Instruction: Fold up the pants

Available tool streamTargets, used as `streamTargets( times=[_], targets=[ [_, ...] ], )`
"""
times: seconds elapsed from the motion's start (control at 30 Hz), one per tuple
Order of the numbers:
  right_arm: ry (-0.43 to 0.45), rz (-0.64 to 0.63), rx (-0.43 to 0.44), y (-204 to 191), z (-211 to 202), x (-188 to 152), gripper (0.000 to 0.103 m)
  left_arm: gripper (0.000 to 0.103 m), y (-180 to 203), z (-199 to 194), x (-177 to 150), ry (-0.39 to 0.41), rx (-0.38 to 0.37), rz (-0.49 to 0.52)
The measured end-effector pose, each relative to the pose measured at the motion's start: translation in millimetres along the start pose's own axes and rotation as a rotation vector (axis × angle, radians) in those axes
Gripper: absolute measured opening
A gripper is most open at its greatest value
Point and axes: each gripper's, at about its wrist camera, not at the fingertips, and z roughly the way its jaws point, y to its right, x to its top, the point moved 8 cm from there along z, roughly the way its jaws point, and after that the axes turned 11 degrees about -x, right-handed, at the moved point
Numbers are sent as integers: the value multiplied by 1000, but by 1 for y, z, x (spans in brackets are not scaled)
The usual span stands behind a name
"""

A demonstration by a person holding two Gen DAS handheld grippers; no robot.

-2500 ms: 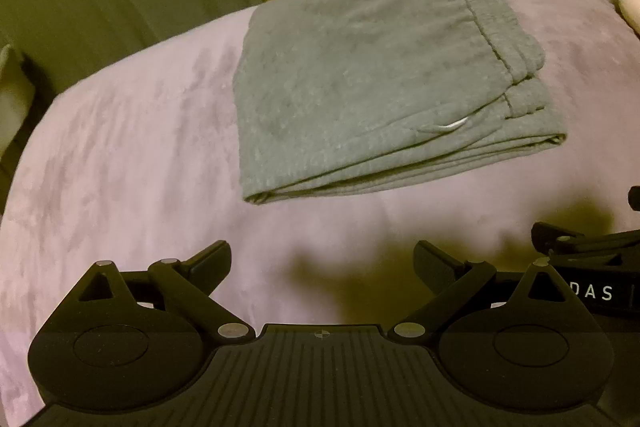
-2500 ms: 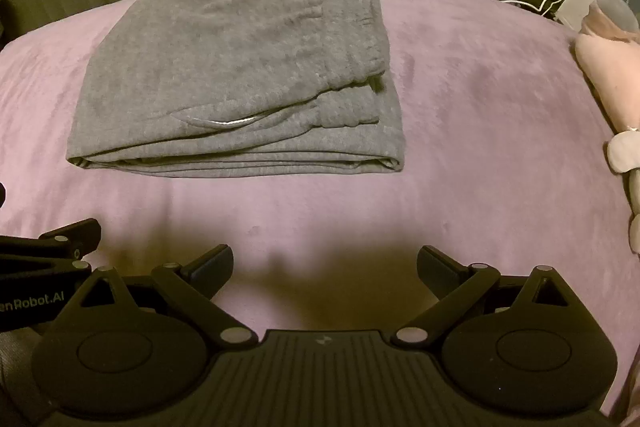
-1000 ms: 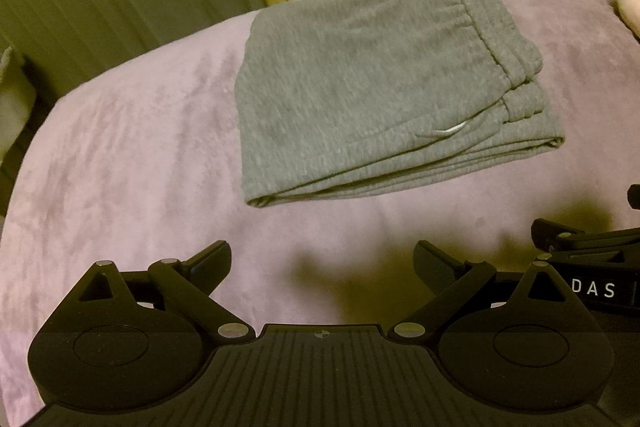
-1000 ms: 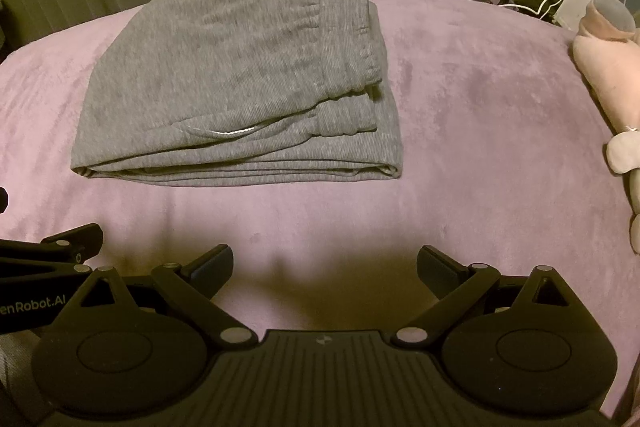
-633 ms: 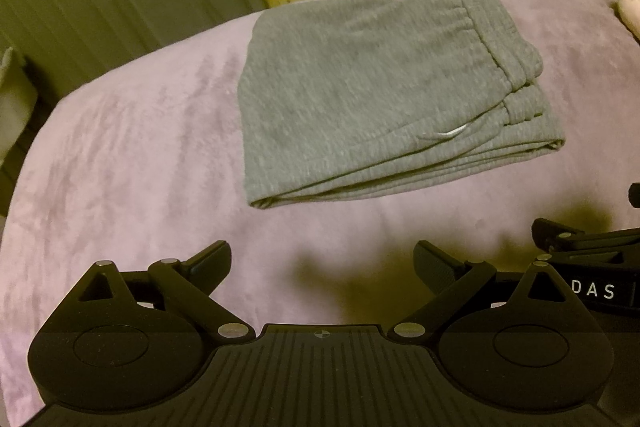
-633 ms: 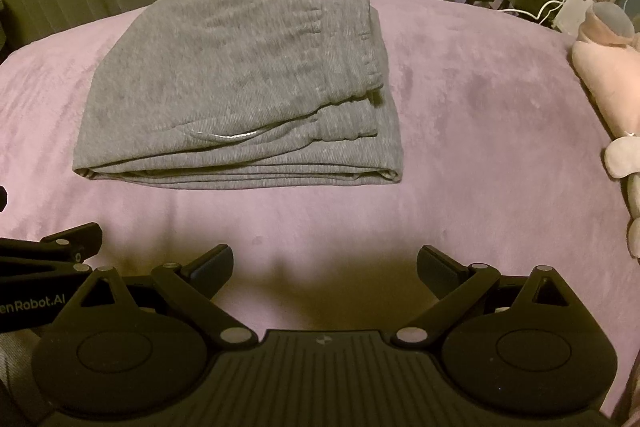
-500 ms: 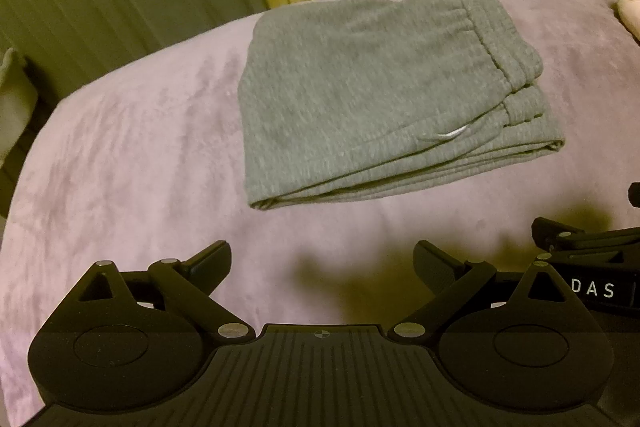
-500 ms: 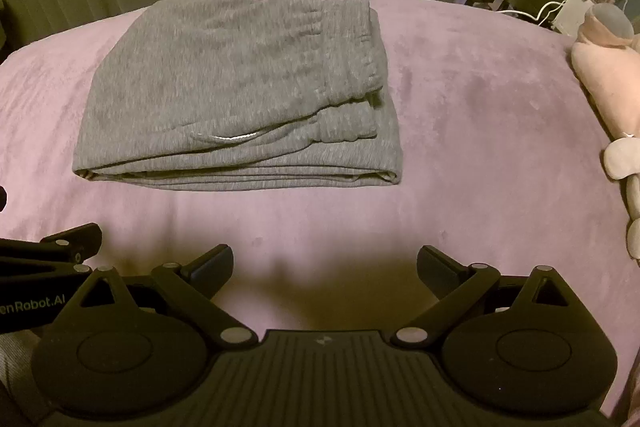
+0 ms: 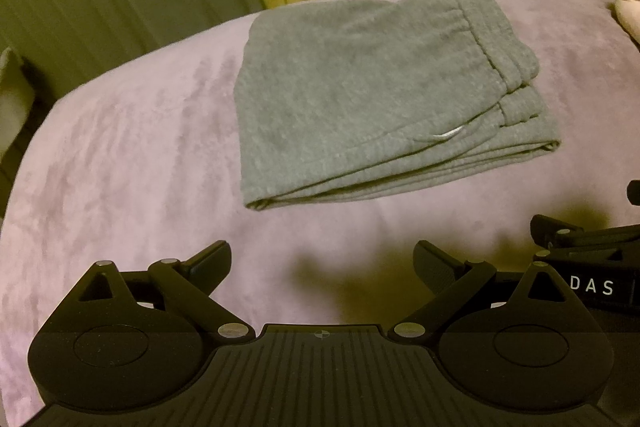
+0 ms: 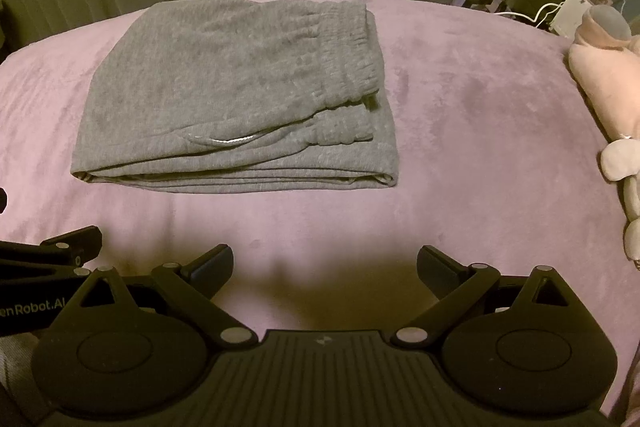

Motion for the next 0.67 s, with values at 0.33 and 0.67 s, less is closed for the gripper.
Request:
streamTargets(
  times=[0.33,0.67],
  targets=[
    [3,2,-2,2,-1,1,99,100,2,1,0,5,3,6],
    [9,-2,-6,2,-2,0,99,100,2,-2,3,39,6,16]
  ],
)
